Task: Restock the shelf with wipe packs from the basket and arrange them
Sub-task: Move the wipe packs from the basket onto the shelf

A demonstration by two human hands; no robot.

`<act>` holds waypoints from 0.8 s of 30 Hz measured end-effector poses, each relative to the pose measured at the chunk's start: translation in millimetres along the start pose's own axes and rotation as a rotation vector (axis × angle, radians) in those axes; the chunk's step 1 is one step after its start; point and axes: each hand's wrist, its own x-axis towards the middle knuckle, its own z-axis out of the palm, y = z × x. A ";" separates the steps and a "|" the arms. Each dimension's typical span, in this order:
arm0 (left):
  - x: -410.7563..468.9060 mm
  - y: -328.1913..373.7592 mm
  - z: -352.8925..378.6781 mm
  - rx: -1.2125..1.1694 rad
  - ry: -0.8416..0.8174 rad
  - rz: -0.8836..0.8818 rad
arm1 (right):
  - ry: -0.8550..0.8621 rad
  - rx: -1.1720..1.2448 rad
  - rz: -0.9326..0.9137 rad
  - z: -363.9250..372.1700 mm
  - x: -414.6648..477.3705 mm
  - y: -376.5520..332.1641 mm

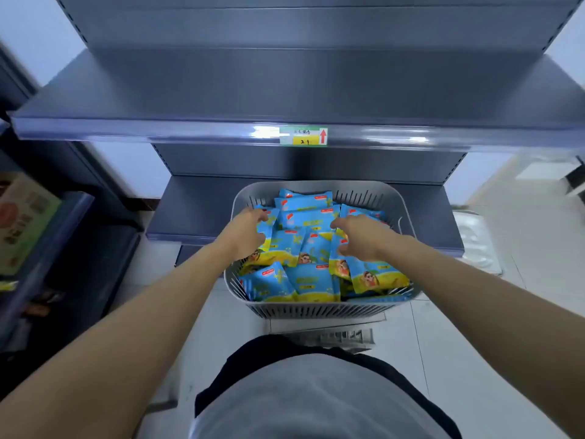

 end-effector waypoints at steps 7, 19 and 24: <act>14.0 -2.6 -3.8 0.122 -0.049 -0.019 | -0.034 0.028 0.029 5.1 19.8 0.5; 53.9 -8.3 -7.2 0.669 -0.250 0.155 | -0.006 0.074 0.071 12.7 67.8 -0.7; 69.1 -10.4 -25.1 0.705 -0.310 0.257 | 0.039 0.036 0.163 10.3 79.0 -0.4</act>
